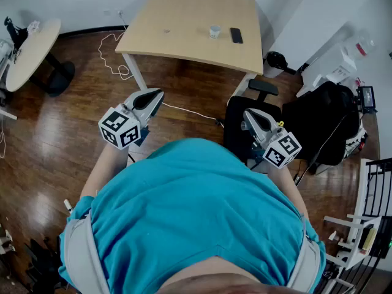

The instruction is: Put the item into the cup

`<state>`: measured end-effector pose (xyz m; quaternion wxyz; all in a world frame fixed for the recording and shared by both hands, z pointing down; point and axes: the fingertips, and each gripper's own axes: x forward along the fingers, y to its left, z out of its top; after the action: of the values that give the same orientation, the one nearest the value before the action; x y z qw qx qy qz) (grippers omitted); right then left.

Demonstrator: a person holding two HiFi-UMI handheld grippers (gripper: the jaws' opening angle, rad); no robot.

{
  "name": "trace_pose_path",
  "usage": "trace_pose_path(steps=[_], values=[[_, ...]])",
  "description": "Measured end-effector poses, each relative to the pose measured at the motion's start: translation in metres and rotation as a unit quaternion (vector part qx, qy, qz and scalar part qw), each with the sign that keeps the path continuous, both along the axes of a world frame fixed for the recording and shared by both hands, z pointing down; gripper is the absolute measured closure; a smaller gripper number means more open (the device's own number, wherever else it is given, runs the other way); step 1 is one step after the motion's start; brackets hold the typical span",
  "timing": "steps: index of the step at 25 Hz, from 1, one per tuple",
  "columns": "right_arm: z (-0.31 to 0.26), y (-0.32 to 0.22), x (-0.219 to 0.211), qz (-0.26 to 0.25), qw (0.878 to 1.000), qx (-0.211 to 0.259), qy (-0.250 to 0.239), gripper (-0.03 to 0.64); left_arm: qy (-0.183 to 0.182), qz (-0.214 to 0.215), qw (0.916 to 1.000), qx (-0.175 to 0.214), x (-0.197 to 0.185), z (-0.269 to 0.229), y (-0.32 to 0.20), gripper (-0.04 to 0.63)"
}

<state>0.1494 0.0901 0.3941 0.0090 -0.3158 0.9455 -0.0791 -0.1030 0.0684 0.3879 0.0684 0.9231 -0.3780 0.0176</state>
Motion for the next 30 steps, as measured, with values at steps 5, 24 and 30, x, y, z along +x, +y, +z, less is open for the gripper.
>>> trace_pose_path(steps=[5,24,30], values=[[0.006,0.003,0.030,-0.001,1.000,0.002,0.006,0.614,-0.006,0.009,0.9999,-0.008,0.036,0.004,-0.007,0.591],[-0.004,-0.174,-0.109,-0.005,1.000,-0.014,0.010,0.614,-0.022,0.033,0.9991,-0.013,-0.079,0.041,-0.173,0.591],[-0.005,-0.241,-0.136,0.019,0.999,-0.032,0.016,0.614,-0.051,0.072,0.9959,-0.016,-0.091,0.051,-0.239,0.591]])
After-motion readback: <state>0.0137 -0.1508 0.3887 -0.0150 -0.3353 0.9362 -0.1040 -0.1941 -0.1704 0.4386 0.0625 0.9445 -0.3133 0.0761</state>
